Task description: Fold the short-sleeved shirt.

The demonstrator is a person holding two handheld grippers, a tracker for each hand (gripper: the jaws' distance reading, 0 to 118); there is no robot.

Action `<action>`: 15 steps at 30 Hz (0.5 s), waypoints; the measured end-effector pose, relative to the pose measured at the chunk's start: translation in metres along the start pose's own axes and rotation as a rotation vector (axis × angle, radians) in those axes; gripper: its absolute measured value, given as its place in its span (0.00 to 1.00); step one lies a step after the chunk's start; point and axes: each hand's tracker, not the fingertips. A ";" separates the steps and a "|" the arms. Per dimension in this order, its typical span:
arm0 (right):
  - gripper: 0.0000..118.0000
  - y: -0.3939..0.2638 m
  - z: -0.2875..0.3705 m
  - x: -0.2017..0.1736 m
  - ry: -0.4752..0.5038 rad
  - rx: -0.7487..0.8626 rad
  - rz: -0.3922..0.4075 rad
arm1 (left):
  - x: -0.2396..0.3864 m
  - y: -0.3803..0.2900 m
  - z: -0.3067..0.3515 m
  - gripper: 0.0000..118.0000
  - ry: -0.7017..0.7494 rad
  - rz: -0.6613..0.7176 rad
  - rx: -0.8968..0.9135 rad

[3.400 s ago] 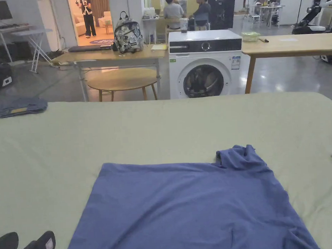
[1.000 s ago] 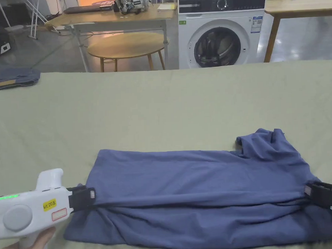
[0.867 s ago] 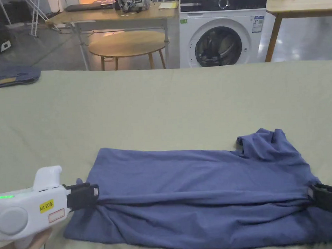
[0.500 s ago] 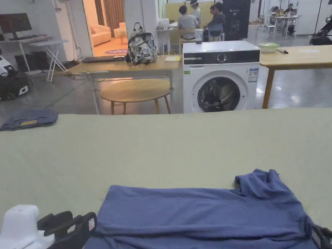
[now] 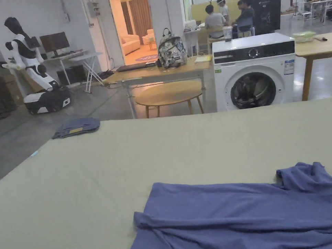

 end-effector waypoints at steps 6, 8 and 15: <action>0.00 0.004 0.000 0.020 0.055 0.025 -0.183 | -0.036 0.033 -0.101 0.48 0.083 -0.057 -0.155; 0.00 -0.001 -0.002 0.032 0.035 0.021 -0.210 | -0.048 0.030 -0.146 0.48 0.099 -0.062 -0.233; 0.00 -0.014 -0.005 0.068 -0.070 -0.046 -0.264 | -0.060 0.007 -0.215 0.43 0.187 -0.009 -0.330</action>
